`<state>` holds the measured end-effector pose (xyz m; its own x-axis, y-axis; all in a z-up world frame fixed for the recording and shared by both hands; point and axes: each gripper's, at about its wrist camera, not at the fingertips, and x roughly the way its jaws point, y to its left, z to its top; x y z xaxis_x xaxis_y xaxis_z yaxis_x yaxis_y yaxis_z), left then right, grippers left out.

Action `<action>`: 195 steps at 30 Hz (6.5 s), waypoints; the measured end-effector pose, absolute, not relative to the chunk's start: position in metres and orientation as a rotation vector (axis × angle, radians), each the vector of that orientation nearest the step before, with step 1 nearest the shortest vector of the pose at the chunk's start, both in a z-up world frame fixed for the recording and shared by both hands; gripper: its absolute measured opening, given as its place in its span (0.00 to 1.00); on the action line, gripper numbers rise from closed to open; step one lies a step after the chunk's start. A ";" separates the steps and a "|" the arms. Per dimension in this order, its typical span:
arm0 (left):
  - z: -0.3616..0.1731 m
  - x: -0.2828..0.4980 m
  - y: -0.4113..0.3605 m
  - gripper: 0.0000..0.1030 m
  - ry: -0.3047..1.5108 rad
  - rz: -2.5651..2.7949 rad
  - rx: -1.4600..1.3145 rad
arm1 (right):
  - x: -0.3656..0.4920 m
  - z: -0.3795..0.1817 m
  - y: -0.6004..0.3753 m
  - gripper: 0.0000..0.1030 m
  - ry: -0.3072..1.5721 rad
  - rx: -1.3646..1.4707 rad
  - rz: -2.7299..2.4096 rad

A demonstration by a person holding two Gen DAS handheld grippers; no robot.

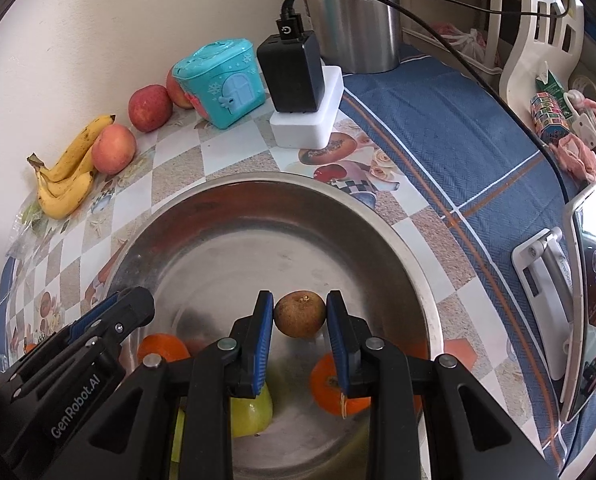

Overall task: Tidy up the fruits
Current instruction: 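Open the left tool to drop the plum while the right tool releases the kiwi into the bowl, then withdraw both tools from the bowl toward the remaining fruit, then grasp the orange with the left tool while the right tool grasps a dark plum, then carry the orange with the left tool while the right tool carries the plum to the bowl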

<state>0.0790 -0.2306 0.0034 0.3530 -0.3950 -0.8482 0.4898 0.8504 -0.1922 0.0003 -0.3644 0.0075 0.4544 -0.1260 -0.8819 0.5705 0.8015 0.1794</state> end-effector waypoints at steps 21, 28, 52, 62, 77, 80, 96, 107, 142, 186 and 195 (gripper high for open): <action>0.030 0.077 -0.198 0.59 1.085 -0.521 0.018 | -0.010 0.038 -0.362 0.57 0.976 0.430 -0.469; 0.034 0.082 -0.167 0.79 1.090 -0.399 0.010 | -0.012 0.036 -0.351 0.72 1.020 0.398 -0.443; 0.036 0.073 -0.076 1.00 1.066 -0.215 -0.059 | -0.008 0.045 -0.295 0.94 0.990 0.256 -0.330; 0.049 0.074 -0.028 1.00 1.028 -0.176 -0.137 | 0.005 0.047 -0.256 0.94 1.000 0.153 -0.267; 0.059 0.080 0.040 1.00 1.013 -0.087 -0.167 | 0.024 0.053 -0.190 0.94 0.982 0.121 -0.117; 0.058 0.082 0.047 1.00 1.024 -0.087 -0.194 | 0.027 0.053 -0.180 0.94 0.979 0.140 -0.082; 0.025 0.117 0.058 1.00 1.063 -0.111 -0.173 | 0.040 0.023 -0.139 0.83 1.065 0.113 0.004; 0.001 0.145 0.066 0.92 1.081 -0.142 -0.190 | 0.045 -0.004 -0.139 0.77 1.154 0.132 -0.017; -0.029 0.154 0.062 0.37 1.185 -0.193 -0.261 | 0.048 -0.013 -0.140 0.26 1.183 0.161 0.003; 0.055 0.101 -0.007 0.37 1.080 -0.341 -0.286 | 0.014 0.054 -0.261 0.25 0.999 0.333 -0.279; 0.058 0.081 -0.080 0.37 1.091 -0.481 -0.141 | -0.013 0.059 -0.321 0.25 0.955 0.414 -0.427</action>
<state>0.0806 -0.0802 0.0576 0.3707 -0.4411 -0.8174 0.3053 0.8890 -0.3413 -0.0130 -0.3213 0.0593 0.5082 -0.1648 -0.8453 0.5201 0.8410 0.1487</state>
